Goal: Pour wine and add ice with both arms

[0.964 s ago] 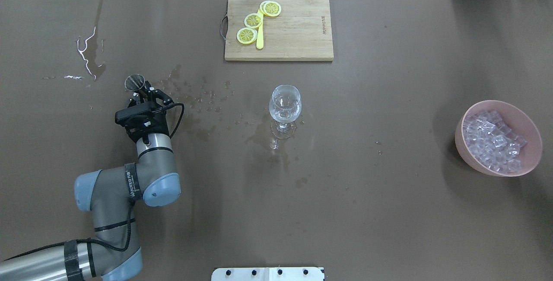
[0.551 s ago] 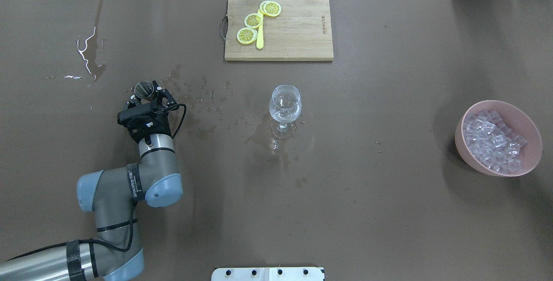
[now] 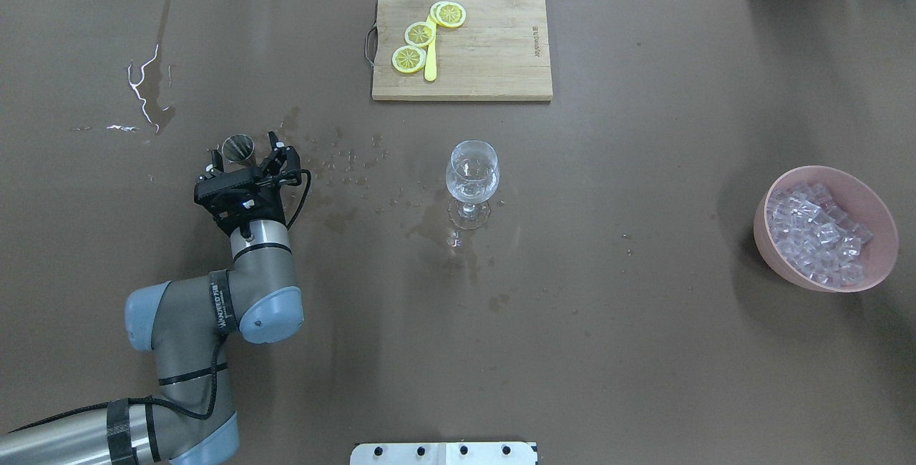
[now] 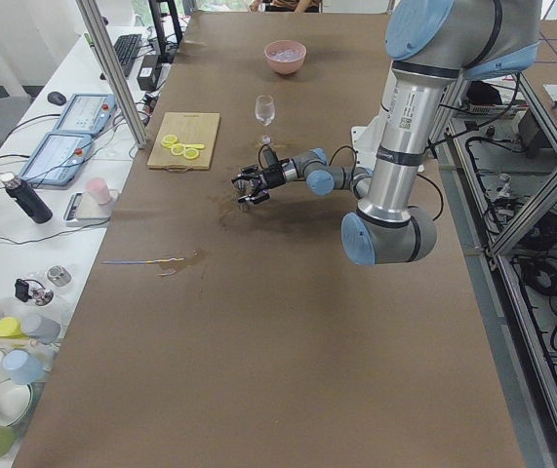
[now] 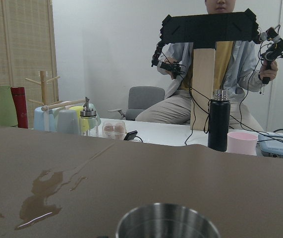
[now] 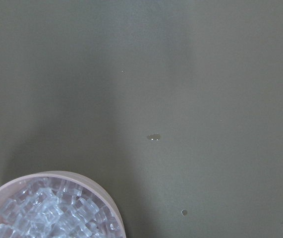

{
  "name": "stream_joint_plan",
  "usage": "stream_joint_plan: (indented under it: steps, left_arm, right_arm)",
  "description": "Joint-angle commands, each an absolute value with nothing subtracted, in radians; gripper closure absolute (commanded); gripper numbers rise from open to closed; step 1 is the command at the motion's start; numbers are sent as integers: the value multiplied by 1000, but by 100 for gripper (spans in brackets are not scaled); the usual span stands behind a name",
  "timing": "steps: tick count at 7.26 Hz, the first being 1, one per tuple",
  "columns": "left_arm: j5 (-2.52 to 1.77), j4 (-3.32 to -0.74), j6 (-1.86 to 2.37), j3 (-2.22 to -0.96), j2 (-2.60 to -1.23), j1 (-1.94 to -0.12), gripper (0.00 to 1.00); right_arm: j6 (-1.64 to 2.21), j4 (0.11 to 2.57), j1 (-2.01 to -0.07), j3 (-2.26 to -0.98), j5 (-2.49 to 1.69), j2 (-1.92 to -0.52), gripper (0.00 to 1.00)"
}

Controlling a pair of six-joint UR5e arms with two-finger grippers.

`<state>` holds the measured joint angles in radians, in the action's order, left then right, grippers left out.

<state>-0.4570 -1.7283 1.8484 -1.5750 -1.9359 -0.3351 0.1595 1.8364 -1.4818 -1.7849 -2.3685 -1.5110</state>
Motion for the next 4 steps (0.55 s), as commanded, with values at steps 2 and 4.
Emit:
stream_joint_plan:
  steps: [2, 4]
  left_arm:
    - [-560, -1721, 1702, -1809, -1821, -334, 1]
    - [-678, -1721, 1620, -2012, -1738, -336, 1]
  right_arm:
    - [161, 1836, -1482, -1792, -2368, -1511, 0]
    - [160, 1836, -1482, -1804, -2368, -1511, 0]
